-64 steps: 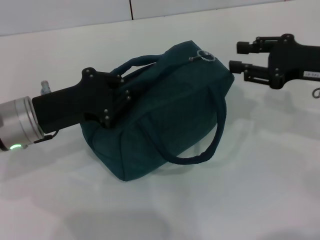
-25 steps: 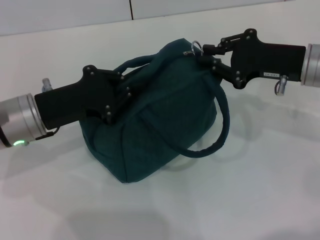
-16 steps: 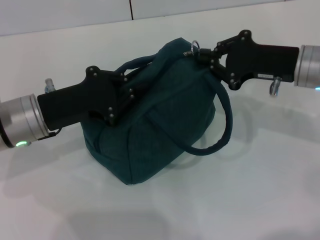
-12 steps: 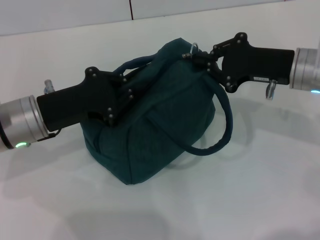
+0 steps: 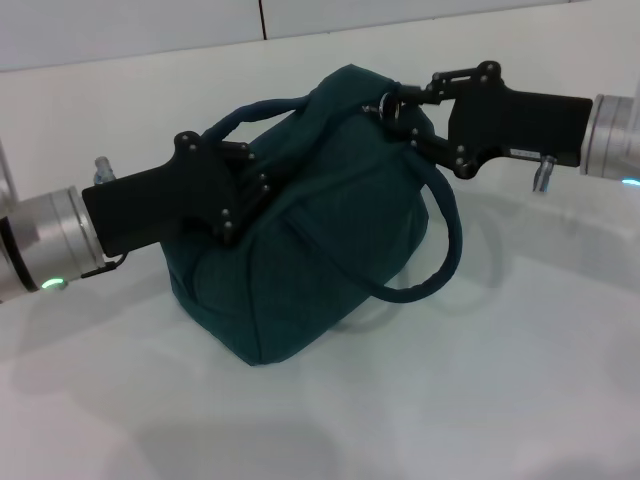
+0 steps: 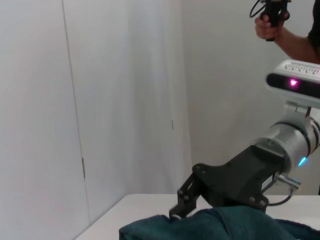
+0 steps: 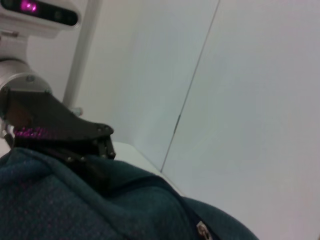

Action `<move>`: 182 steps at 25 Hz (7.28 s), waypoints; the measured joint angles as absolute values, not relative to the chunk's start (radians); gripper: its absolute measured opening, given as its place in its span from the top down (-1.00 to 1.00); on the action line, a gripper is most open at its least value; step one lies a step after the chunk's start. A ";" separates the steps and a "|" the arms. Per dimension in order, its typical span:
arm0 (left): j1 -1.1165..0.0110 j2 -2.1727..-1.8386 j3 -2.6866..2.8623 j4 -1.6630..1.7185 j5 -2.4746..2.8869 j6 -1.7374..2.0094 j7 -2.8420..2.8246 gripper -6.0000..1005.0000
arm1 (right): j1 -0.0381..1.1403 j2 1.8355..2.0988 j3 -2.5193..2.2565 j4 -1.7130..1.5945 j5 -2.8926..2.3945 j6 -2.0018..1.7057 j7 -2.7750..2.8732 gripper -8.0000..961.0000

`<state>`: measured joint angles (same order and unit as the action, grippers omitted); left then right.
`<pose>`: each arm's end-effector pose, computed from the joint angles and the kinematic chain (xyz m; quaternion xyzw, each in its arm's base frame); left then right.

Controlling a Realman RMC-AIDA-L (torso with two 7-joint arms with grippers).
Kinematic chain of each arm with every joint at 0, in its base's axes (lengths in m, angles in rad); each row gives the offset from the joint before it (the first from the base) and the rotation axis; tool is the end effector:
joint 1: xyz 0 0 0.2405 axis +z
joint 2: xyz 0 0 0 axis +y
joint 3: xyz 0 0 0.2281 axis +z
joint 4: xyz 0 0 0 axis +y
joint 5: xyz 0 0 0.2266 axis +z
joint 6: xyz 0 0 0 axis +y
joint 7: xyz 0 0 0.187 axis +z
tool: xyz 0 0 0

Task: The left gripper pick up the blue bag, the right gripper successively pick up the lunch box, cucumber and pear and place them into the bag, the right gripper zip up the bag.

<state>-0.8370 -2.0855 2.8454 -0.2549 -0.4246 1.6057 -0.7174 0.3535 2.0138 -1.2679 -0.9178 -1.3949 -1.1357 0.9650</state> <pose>-0.1767 0.3535 -0.0692 -0.9306 -0.0196 -0.3322 0.1526 0.1945 0.3900 -0.0005 -0.9239 -0.0332 0.2135 0.3157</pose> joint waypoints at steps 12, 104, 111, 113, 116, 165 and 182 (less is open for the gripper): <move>-0.843 -2.085 2.845 -0.252 -0.440 1.598 -0.715 0.89 | 0.367 2.012 -1.275 -0.913 -1.390 -1.081 0.969 0.10; -0.709 -2.086 2.844 -0.196 -0.615 1.695 -0.744 0.62 | 0.324 2.009 -1.237 -0.685 -1.121 -1.109 0.941 0.24; -0.662 -2.085 2.840 -0.190 -0.646 1.738 -0.729 0.31 | 0.306 2.009 -1.232 -0.684 -1.042 -1.205 0.954 -0.29; -0.643 -2.084 2.841 -0.190 -0.678 1.772 -0.721 0.20 | 0.301 2.009 -1.229 -0.684 -1.018 -1.227 0.952 -0.30; -0.624 -2.082 2.841 -0.196 -0.709 1.826 -0.714 -0.02 | 0.290 2.007 -1.200 -0.685 -0.980 -1.315 0.954 -0.32; -0.643 -2.009 2.845 -0.343 -0.487 2.028 -0.891 -0.26 | 0.314 1.942 -1.169 -0.911 -1.387 -1.692 1.417 -0.32; -0.680 -1.987 2.845 -0.386 -0.386 2.032 -0.843 -0.22 | 0.352 1.990 -1.043 -1.225 -1.772 -1.758 1.647 -0.34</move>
<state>-0.6796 -1.9870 2.8455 -0.3856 -0.3860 2.0325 -0.8426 0.3522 1.9901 -1.0432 -1.2253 -1.7716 -1.7580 1.6470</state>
